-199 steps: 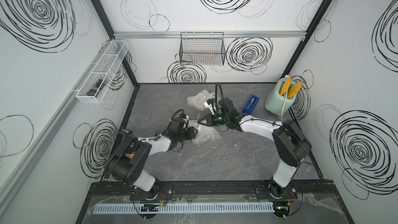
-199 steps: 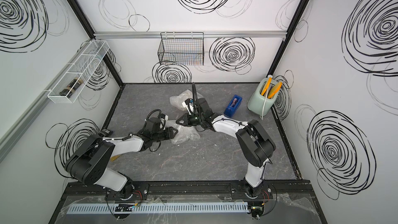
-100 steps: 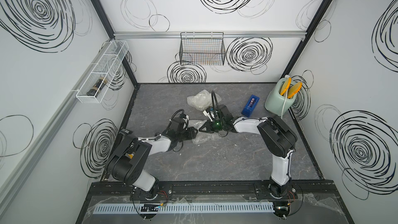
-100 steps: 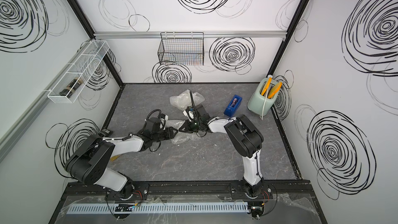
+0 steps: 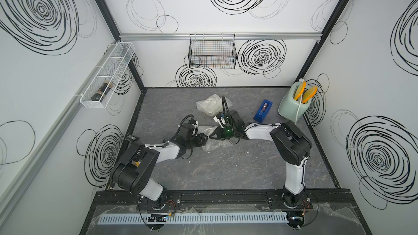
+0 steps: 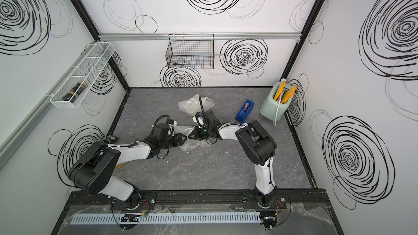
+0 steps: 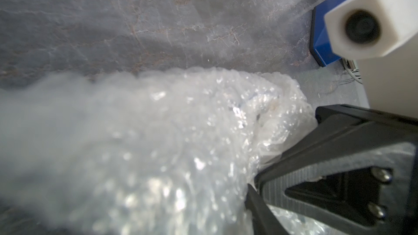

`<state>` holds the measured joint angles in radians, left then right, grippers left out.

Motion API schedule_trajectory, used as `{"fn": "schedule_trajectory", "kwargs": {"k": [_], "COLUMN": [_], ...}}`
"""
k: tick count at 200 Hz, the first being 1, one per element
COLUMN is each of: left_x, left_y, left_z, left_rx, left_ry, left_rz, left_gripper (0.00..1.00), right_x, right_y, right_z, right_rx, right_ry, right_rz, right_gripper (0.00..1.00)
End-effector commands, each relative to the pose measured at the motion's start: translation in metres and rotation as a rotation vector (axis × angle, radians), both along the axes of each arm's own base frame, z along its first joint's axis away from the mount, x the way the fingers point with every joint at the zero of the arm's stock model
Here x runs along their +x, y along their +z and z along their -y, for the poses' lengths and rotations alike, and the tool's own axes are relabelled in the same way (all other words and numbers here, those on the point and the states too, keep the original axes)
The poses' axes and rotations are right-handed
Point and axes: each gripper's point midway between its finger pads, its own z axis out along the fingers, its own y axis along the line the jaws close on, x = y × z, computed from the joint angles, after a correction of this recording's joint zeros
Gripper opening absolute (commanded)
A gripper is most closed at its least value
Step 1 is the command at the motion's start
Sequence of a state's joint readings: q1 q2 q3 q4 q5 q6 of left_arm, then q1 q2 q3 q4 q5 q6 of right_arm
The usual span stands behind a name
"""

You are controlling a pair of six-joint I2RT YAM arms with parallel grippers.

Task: Wrap bowls in bubble wrap
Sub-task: Stick the tape on the bubble wrap.

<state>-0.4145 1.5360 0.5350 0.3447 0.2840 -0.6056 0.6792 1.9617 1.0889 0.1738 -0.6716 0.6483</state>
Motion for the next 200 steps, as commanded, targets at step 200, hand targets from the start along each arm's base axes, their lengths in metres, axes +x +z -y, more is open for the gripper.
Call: {"fn": "schedule_trajectory", "kwargs": {"k": [200], "left_x": [0.001], "left_y": [0.024], "left_z": [-0.021], "left_rx": [-0.087], "left_ry": [0.079], "left_rz": [0.067], "left_gripper": [0.68], "right_x": [0.013], "right_y": [-0.023], "right_z": [0.018], "right_rx": [-0.102], "right_ry": [-0.149], "right_rz": [-0.085], "right_gripper": [0.0]}}
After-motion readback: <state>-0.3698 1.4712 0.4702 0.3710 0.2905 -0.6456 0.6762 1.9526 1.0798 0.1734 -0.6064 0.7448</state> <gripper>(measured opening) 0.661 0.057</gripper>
